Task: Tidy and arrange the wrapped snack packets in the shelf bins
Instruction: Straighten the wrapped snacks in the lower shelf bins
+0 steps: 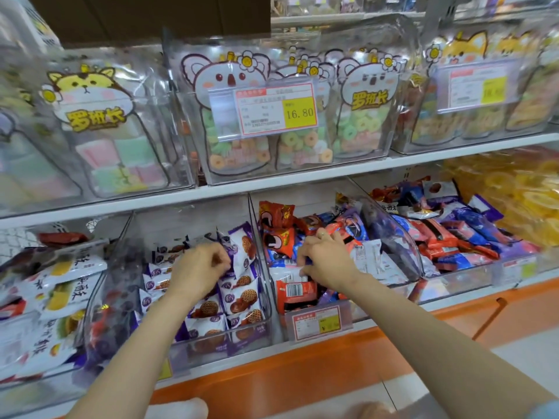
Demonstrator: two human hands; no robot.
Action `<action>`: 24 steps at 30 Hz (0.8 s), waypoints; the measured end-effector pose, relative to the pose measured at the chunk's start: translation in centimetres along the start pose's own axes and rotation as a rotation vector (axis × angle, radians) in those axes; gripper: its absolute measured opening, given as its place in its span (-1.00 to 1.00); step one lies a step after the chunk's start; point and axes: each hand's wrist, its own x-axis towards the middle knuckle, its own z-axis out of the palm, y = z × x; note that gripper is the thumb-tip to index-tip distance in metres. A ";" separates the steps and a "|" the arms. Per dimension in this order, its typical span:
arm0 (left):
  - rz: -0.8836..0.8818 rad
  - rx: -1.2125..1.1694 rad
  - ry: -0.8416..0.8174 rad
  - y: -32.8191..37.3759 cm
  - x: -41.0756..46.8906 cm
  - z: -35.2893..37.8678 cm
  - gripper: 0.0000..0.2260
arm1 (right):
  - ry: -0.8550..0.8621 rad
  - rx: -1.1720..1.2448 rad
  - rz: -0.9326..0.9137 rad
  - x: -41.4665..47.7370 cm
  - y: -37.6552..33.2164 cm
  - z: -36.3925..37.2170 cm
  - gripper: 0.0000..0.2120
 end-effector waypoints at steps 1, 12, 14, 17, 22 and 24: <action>-0.002 0.064 -0.088 -0.1 0.0 0.4 -0.87 | 0.054 0.060 0.023 0.0 0.1 -0.2 -0.86; 0.190 -0.422 0.233 5.7 -0.8 0.1 -0.87 | 0.317 1.277 0.093 -1.8 1.3 -5.0 -0.74; 0.184 -0.553 0.125 6.8 -1.3 0.3 -0.81 | 0.326 1.275 0.037 -2.1 1.2 -5.1 -0.71; 0.127 -0.668 0.056 7.5 -1.2 0.7 -0.76 | 0.337 1.239 -0.007 -2.5 1.1 -5.1 -0.70; 0.011 -0.953 0.041 8.2 -0.2 1.1 -0.72 | 0.230 1.133 -0.008 -3.2 1.6 -5.9 -0.72; 0.025 -0.923 0.066 8.3 0.0 1.4 -0.70 | 0.275 0.953 0.093 -3.6 2.9 -6.5 -0.68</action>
